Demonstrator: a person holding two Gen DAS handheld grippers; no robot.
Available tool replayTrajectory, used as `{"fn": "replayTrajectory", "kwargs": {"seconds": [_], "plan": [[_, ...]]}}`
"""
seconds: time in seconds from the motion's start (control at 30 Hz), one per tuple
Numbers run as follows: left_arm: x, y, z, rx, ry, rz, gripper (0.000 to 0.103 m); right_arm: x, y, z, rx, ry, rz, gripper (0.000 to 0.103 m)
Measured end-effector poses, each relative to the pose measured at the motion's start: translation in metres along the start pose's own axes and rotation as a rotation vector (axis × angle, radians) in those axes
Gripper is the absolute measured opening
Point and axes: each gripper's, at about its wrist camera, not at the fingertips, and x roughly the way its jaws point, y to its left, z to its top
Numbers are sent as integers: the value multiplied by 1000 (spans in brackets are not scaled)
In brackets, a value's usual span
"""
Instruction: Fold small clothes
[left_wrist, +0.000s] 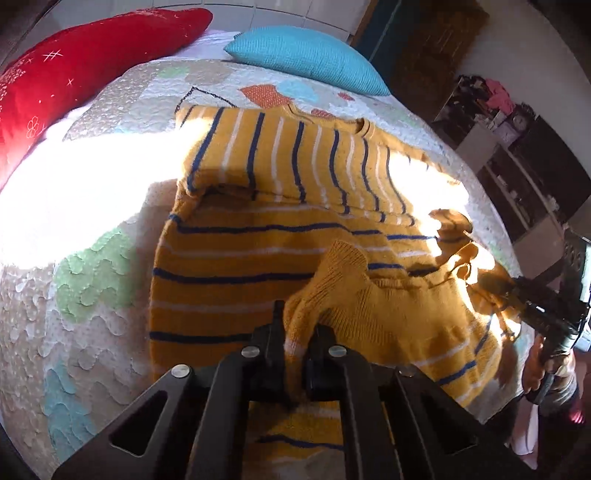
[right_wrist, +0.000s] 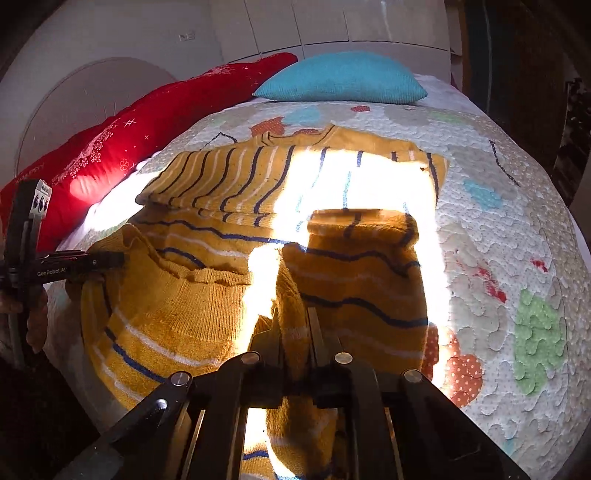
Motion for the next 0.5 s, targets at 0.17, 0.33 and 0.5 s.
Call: {"fn": "replayTrajectory", "kwargs": {"seconds": [0.17,0.33,0.5], "plan": [[-31,10,46,-37,-94,9,6,-33,-3,46,42,-129,52,8],[-5,24,124,-74,-128,87,6,-14,-14,115,76,-178,50,8],[61,36,170,-91,-67,162,7,55,-40,149,131,-109,-44,7]]}}
